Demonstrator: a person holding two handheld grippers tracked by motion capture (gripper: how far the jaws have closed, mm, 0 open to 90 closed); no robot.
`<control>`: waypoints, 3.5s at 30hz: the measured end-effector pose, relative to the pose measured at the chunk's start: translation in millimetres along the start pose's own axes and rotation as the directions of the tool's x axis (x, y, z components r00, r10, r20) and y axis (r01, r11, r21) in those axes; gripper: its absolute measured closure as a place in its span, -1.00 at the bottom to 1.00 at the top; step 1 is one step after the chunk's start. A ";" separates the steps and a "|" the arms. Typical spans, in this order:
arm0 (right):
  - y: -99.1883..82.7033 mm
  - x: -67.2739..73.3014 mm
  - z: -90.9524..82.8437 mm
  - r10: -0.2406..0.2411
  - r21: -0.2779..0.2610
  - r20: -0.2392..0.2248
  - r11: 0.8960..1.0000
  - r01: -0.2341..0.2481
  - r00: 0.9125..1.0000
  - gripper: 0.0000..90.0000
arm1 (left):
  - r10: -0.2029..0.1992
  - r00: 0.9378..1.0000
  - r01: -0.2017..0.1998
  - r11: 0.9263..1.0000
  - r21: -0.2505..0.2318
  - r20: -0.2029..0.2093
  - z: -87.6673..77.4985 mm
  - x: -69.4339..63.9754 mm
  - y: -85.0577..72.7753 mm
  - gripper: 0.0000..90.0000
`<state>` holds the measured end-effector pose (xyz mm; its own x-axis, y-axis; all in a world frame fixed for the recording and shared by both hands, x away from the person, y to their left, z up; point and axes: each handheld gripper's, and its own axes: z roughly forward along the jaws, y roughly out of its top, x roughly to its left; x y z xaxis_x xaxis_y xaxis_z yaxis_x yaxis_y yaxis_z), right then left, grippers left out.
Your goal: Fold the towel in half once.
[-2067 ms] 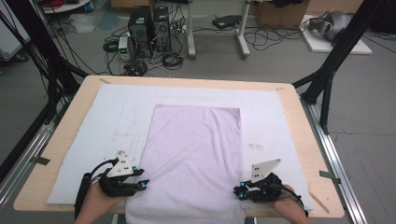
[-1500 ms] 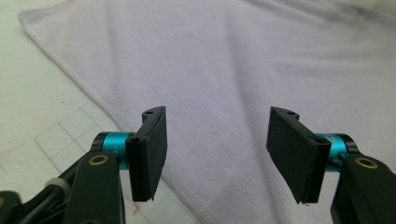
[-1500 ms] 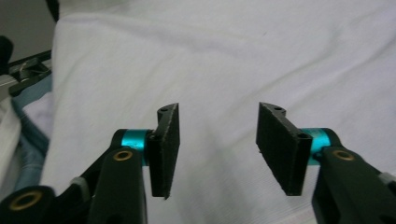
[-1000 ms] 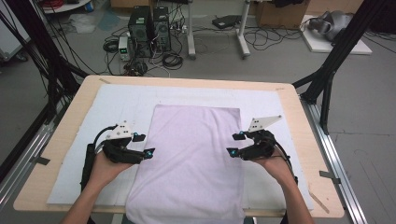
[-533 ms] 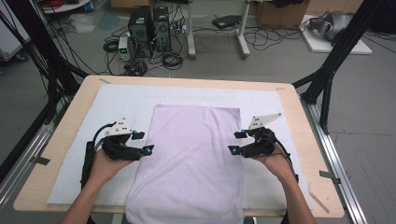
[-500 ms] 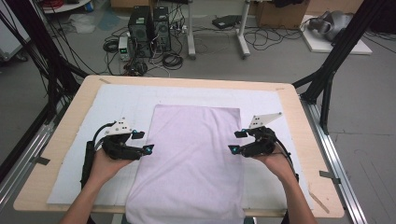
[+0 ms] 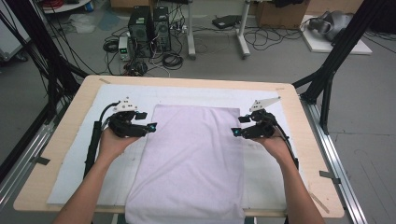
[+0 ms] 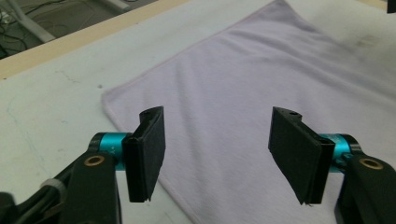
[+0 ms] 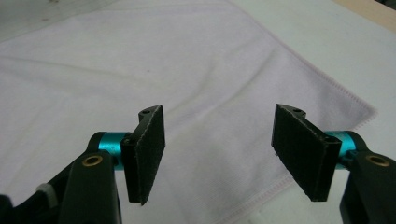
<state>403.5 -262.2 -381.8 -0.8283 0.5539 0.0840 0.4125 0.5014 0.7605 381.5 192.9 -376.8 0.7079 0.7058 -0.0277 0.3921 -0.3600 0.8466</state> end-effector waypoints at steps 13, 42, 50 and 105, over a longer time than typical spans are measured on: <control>-17.3 -30.2 37.2 0.088 0.096 0.118 0.990 -0.100 0.989 -0.07 | -0.021 0.996 0.033 0.989 0.144 -0.081 61.0 25.6 -28.4 0.28; -0.9 -5.0 -8.7 0.084 -0.059 0.050 0.995 -0.081 0.995 0.93 | -0.021 0.999 0.022 1.000 0.013 -0.050 -8.6 15.0 -7.6 0.92; -14.3 35.3 -35.0 0.031 -0.080 -0.006 0.996 -0.031 1.000 0.93 | 0.053 0.998 -0.053 0.999 -0.002 -0.015 -42.0 -23.6 -29.8 0.92; -28.6 88.6 -44.7 -0.078 -0.095 0.001 0.992 0.077 0.997 0.83 | 0.036 0.999 -0.036 0.998 -0.056 0.004 -64.0 -45.4 -50.7 0.86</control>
<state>301.3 -257.2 -367.4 -0.8573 0.5143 0.0237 0.3092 0.4774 0.8225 291.9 218.2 -384.4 0.7239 0.6899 0.0008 0.3331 -0.3506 0.8753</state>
